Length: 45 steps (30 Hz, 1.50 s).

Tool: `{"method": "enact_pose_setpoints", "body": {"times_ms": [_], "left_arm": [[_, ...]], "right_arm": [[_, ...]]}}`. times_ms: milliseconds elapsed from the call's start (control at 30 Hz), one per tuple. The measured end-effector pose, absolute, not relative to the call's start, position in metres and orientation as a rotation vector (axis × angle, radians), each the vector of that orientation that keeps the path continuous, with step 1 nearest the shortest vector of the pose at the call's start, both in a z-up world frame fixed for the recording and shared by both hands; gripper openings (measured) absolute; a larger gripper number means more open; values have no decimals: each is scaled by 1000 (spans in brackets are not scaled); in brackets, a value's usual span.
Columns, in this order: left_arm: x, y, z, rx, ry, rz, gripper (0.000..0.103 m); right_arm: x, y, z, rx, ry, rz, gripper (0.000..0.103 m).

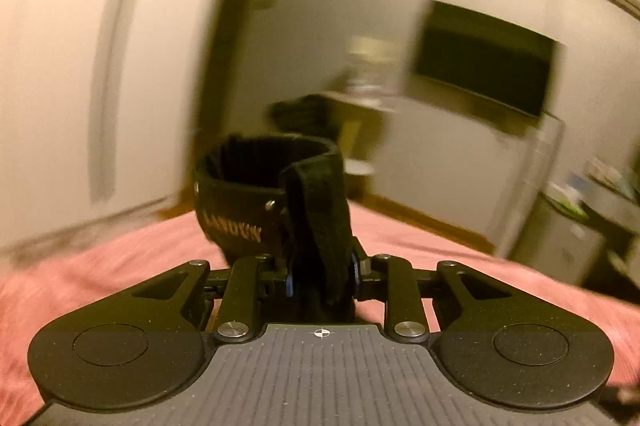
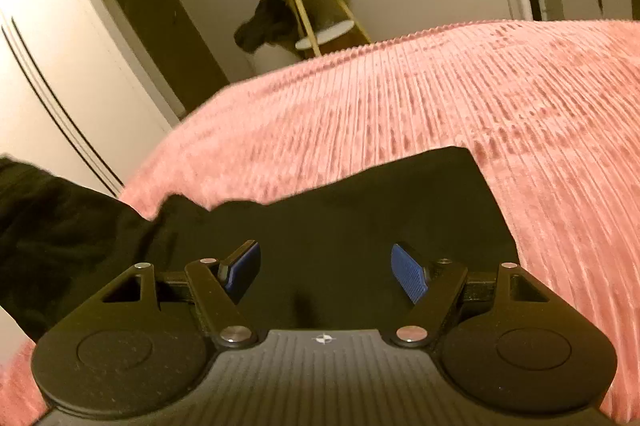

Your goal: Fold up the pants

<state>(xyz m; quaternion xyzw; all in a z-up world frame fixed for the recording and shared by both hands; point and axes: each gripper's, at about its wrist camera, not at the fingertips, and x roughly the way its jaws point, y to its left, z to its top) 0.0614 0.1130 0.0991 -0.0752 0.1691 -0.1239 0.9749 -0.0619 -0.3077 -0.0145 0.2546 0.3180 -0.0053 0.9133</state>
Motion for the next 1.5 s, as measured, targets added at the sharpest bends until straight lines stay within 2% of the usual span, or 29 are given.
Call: {"method": "enact_pose_setpoints", "body": {"times_ms": [167, 200, 233, 300, 333, 367, 533, 567, 667, 867, 967, 1167, 1300, 1333, 1433, 1500], "left_arm": [[35, 12, 87, -24, 358, -465, 29], [34, -3, 80, -15, 379, -482, 30], [34, -19, 71, -12, 404, -498, 36], [35, -47, 48, -6, 473, -535, 66], [35, -59, 39, -7, 530, -551, 86], [39, -67, 30, -20, 594, -568, 91], [45, -55, 12, -143, 711, -517, 95], [47, -43, 13, -181, 716, -478, 96], [70, -2, 11, -277, 728, -291, 97], [101, 48, -24, -401, 856, -44, 98], [105, 51, -47, -421, 938, -46, 98], [102, 67, -64, -508, 951, -82, 101], [105, 73, -73, -565, 959, -104, 102], [104, 74, -73, -578, 958, -109, 102], [105, 74, -73, -594, 953, -120, 101], [104, 74, -73, -596, 948, -127, 101]], "right_arm": [[-76, -327, -8, 630, 607, -10, 74], [-78, -330, -7, 642, 600, -11, 74], [-81, -333, -7, 664, 593, -6, 74], [-84, -339, -6, 700, 585, -4, 74], [-86, -341, -7, 713, 585, -4, 74], [-88, -343, -7, 726, 589, 0, 74], [-86, -348, -13, 788, 636, 55, 76], [-83, -347, -14, 789, 654, 64, 80], [-70, -344, -21, 779, 729, 77, 85], [-39, -353, -48, 876, 921, 102, 87], [-29, -352, -55, 889, 936, 150, 99], [-10, -335, -56, 769, 942, 230, 99], [1, -336, -61, 819, 913, 273, 99], [2, -337, -62, 830, 905, 285, 96], [3, -337, -64, 857, 908, 311, 57], [3, -342, -68, 913, 909, 330, 56]]}}
